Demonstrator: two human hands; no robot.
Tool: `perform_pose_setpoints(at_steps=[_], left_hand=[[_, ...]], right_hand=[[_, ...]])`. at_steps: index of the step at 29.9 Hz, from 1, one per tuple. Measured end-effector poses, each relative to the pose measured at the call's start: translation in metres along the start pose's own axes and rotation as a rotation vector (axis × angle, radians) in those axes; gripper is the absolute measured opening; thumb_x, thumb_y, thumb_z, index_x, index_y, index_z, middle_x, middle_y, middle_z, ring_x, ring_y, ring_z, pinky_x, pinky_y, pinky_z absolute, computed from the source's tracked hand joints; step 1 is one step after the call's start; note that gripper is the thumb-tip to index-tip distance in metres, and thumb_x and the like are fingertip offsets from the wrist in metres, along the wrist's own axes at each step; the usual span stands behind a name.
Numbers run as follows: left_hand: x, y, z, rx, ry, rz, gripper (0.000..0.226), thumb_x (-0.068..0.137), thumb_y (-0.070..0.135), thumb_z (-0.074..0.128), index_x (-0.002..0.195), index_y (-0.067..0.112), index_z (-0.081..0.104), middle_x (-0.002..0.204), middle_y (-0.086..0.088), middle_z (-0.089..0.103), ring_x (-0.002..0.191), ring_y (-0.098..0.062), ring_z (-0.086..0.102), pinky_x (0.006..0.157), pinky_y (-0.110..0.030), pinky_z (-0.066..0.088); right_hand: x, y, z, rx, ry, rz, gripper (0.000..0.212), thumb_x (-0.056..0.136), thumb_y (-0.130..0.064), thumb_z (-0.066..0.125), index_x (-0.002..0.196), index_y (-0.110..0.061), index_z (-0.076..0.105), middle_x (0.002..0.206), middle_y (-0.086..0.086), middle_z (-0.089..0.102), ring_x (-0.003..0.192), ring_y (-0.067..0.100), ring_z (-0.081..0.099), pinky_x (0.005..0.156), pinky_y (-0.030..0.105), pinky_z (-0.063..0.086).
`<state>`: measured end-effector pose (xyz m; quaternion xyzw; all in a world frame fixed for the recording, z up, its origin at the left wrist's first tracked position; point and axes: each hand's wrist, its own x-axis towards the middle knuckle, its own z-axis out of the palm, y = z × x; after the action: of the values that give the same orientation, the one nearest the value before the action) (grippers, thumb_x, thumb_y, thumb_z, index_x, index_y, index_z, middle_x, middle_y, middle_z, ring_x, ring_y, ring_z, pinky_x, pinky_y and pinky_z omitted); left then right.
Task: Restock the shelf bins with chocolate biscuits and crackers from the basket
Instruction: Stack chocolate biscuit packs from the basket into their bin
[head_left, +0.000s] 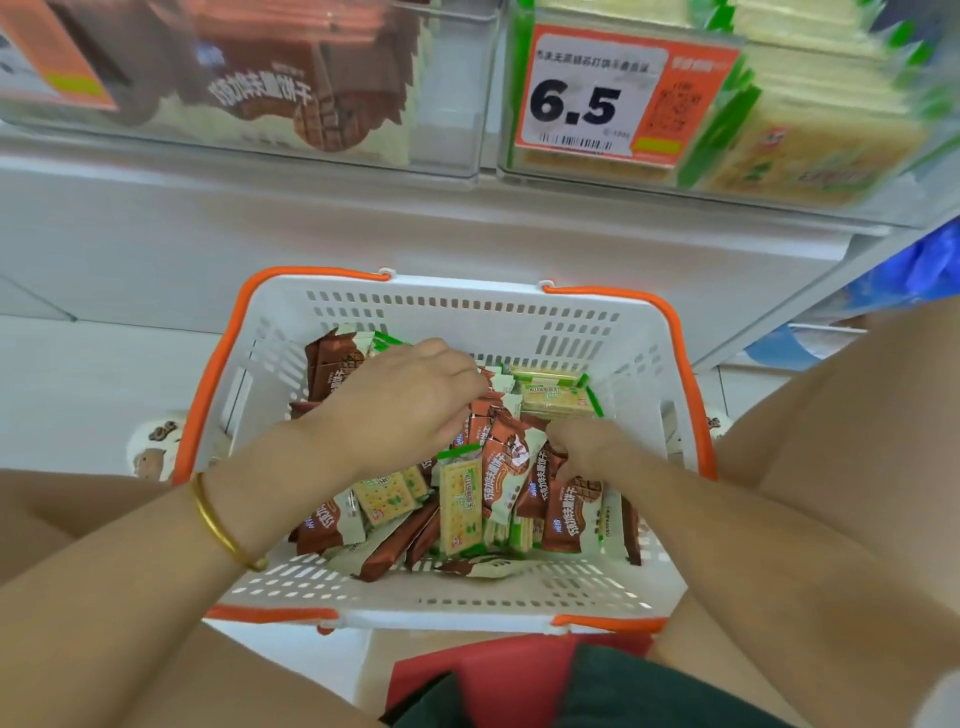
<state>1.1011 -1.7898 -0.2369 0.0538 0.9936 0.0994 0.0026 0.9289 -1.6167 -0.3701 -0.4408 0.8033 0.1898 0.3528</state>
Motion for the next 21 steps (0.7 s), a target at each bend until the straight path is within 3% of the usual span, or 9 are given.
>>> perform_pose_setpoints(at_steps=[1, 3, 5, 7, 9, 11, 13, 17, 21], left_hand=[[0.0, 0.001, 0.0, 0.006, 0.009, 0.01, 0.031, 0.084, 0.023, 0.046, 0.103, 0.01, 0.067, 0.098, -0.004, 0.068, 0.086, -0.025, 0.063, 0.069, -0.039, 0.055], [0.003, 0.005, -0.002, 0.014, -0.01, 0.0, 0.033, 0.086, 0.025, 0.05, 0.113, 0.012, 0.064, 0.109, -0.004, 0.066, 0.096, -0.025, 0.061, 0.077, -0.039, 0.052], [0.006, 0.006, -0.007, 0.011, -0.121, -0.098, 0.042, 0.094, 0.033, 0.046, 0.133, 0.018, 0.049, 0.13, 0.0, 0.054, 0.118, -0.02, 0.05, 0.095, -0.036, 0.043], [0.006, 0.005, -0.015, -0.1, -0.254, -0.259, 0.057, 0.095, 0.045, 0.046, 0.145, 0.021, 0.031, 0.143, 0.002, 0.042, 0.129, -0.016, 0.038, 0.105, -0.032, 0.035], [0.007, -0.003, -0.027, -0.313, -0.291, -0.395, 0.065, 0.091, 0.046, 0.054, 0.145, 0.02, 0.03, 0.144, 0.0, 0.043, 0.129, -0.016, 0.041, 0.104, -0.031, 0.036], [0.004, -0.014, -0.046, -0.501, -0.268, -0.49, 0.052, 0.089, 0.039, 0.061, 0.134, 0.019, 0.044, 0.131, -0.001, 0.056, 0.113, -0.015, 0.056, 0.094, -0.029, 0.045], [-0.002, -0.026, -0.07, -0.601, -0.192, -0.522, 0.033, 0.087, 0.03, 0.066, 0.116, 0.017, 0.056, 0.111, -0.003, 0.067, 0.092, -0.015, 0.066, 0.082, -0.032, 0.053], [-0.023, -0.047, -0.138, -0.782, 0.016, -0.533, 0.025, 0.08, 0.017, 0.072, 0.104, 0.016, 0.064, 0.094, -0.002, 0.072, 0.083, -0.016, 0.069, 0.075, -0.031, 0.056], [-0.042, -0.081, -0.197, -0.687, 0.43, -0.562, 0.032, 0.068, 0.028, 0.077, 0.098, 0.025, 0.066, 0.083, 0.009, 0.068, 0.075, 0.0, 0.064, 0.068, -0.015, 0.051]], right_hand=[[-0.005, -0.002, -0.012, 0.027, -0.047, -0.041, 0.027, 0.082, -0.024, 0.072, 0.083, -0.018, 0.045, 0.101, 0.002, 0.055, 0.094, 0.02, 0.049, 0.072, 0.028, 0.042], [-0.02, -0.007, -0.04, 0.044, -0.097, -0.094, 0.024, 0.082, -0.018, 0.072, 0.092, -0.015, 0.051, 0.105, 0.003, 0.053, 0.096, 0.022, 0.05, 0.072, 0.027, 0.039], [-0.04, -0.013, -0.073, 0.094, -0.031, -0.122, 0.034, 0.083, -0.018, 0.071, 0.113, -0.012, 0.056, 0.111, 0.004, 0.055, 0.102, 0.022, 0.051, 0.078, 0.028, 0.04], [-0.062, -0.018, -0.105, 0.261, 0.119, -0.21, 0.023, 0.085, -0.018, 0.068, 0.106, -0.014, 0.059, 0.1, -0.001, 0.057, 0.095, 0.018, 0.051, 0.075, 0.026, 0.04], [-0.085, -0.025, -0.132, 0.589, 0.238, -0.315, 0.013, 0.085, -0.012, 0.068, 0.095, -0.015, 0.06, 0.09, 0.0, 0.06, 0.089, 0.016, 0.059, 0.07, 0.025, 0.048], [-0.106, -0.037, -0.153, 0.891, 0.296, -0.387, 0.012, 0.086, -0.005, 0.066, 0.091, -0.015, 0.06, 0.081, 0.0, 0.061, 0.069, 0.002, 0.061, 0.058, 0.017, 0.046], [-0.121, -0.052, -0.169, 1.025, 0.347, -0.423, 0.015, 0.086, -0.004, 0.065, 0.087, -0.017, 0.059, 0.074, -0.006, 0.058, 0.058, 0.002, 0.055, 0.054, 0.019, 0.041], [-0.146, -0.091, -0.208, 1.019, 0.495, -0.457, 0.028, 0.074, -0.009, 0.077, 0.09, -0.021, 0.059, 0.07, -0.003, 0.058, 0.052, 0.006, 0.051, 0.054, 0.025, 0.043], [-0.168, -0.135, -0.277, 0.844, 0.849, -0.529, 0.03, 0.07, -0.016, 0.082, 0.089, -0.02, 0.059, 0.07, -0.01, 0.053, 0.056, 0.002, 0.047, 0.06, 0.018, 0.042]])
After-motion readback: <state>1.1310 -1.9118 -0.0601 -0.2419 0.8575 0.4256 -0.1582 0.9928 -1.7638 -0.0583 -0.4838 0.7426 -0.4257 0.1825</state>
